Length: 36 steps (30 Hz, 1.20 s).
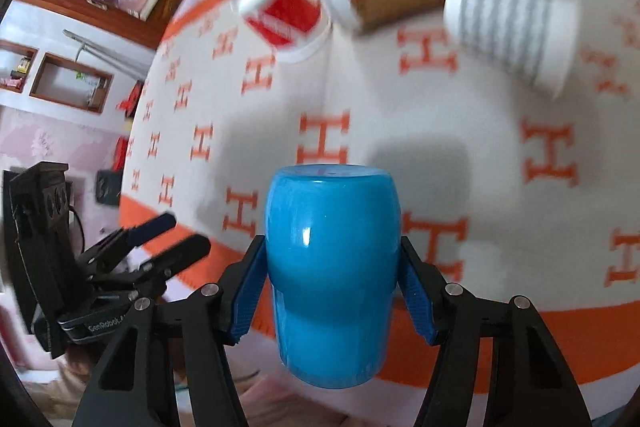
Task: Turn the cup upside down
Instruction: 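Lift and rotate the blue cup with the right gripper, lowering it bottom up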
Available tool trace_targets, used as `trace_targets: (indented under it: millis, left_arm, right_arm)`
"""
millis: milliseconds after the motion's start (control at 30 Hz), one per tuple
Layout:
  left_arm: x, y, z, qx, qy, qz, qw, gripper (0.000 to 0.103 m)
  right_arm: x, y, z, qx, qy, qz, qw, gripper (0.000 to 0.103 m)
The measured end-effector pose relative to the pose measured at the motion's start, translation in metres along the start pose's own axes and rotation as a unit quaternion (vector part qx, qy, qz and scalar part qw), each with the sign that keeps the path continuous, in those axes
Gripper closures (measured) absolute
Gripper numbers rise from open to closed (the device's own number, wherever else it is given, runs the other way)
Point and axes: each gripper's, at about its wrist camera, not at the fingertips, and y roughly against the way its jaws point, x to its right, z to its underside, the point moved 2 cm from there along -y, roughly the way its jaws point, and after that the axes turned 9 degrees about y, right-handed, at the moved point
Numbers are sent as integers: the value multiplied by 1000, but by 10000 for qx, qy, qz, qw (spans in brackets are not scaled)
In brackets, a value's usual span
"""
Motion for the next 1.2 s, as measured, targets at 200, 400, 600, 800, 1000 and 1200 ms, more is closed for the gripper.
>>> trace_targets:
  millis: [200, 400, 600, 800, 1000, 1200]
  left_arm:
    - [7, 2, -1, 146, -166, -26, 9998, 17]
    - [9, 0, -3, 332, -283, -107, 9990, 17]
    - [4, -1, -3, 559, -262, -138, 9980, 17]
    - [0, -2, -3, 858, -138, -209, 9960, 17]
    - [10, 4, 5, 1505, -348, -367, 9873, 17]
    - [17, 6, 20, 1821, -518, -335, 9814, 17]
  right_arm:
    - [-11, 29, 7, 1152, 212, 680, 9908, 40]
    - [-13, 29, 16, 2062, 222, 1073, 9723, 40]
    - [0, 17, 22, 2663, -22, 1299, 9551, 40]
    - [0, 10, 38, 2958, 16, 1346, 9457, 40]
    - [-17, 6, 56, 3000, 494, 1620, 9388, 40]
    - [-27, 2, 71, 2987, 703, 1778, 9350, 40]
